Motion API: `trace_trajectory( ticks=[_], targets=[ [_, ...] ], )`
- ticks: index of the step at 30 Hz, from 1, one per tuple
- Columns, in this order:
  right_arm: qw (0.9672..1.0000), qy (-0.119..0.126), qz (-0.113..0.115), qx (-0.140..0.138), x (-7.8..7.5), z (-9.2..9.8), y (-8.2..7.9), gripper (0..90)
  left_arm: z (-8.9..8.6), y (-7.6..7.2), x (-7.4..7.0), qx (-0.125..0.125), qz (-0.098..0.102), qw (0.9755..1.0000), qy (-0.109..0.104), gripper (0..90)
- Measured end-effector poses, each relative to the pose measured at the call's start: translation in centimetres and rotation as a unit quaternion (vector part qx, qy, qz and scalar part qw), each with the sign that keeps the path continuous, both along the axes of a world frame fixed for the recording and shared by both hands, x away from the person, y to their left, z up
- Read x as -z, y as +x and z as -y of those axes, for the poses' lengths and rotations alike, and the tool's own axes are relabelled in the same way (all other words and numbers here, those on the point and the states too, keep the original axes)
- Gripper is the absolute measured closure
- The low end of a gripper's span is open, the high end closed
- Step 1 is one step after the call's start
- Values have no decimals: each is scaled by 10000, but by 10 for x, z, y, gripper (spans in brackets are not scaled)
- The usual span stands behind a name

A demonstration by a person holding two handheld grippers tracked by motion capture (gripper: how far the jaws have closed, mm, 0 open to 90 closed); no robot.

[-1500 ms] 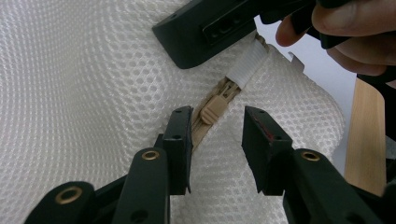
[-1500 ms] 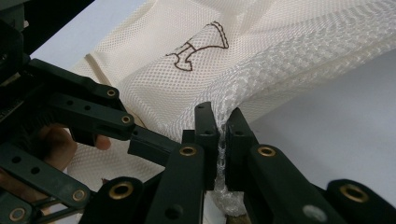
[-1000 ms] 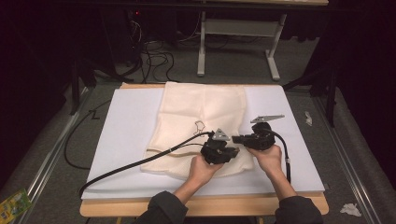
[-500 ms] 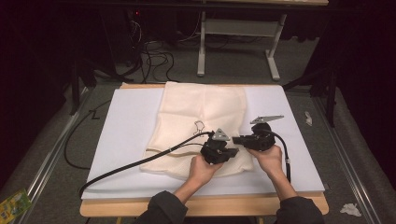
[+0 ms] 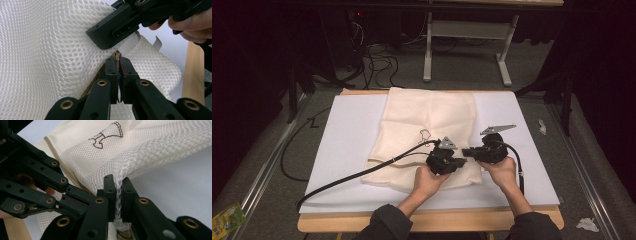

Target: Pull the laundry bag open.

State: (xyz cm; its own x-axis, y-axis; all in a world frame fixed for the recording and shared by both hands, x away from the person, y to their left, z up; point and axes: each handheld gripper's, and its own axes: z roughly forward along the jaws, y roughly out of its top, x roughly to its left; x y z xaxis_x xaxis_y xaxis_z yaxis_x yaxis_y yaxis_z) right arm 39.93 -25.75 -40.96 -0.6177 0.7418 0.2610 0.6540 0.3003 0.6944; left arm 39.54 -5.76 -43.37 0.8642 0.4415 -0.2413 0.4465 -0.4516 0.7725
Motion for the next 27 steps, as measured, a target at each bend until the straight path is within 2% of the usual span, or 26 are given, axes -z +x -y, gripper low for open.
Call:
trace_trajectory(
  ticks=[19, 21, 23, 27],
  targets=[
    [9998, -132, 61, -118, -1, 0, -1, 885, -8, -1, -2, -3, -36, 9999, 106, 873],
    [9998, -132, 79, -108, 0, -1, -2, 886, -10, -1, -2, -52, 11, 9998, 184, 873],
    [9998, -130, 81, -91, -1, 2, -2, 886, -14, 0, -1, -96, -22, 9999, 141, 873],
    [9999, -103, 88, -86, -1, 5, -2, 886, -17, -2, -4, -107, 85, 9997, 200, 873]
  ],
)
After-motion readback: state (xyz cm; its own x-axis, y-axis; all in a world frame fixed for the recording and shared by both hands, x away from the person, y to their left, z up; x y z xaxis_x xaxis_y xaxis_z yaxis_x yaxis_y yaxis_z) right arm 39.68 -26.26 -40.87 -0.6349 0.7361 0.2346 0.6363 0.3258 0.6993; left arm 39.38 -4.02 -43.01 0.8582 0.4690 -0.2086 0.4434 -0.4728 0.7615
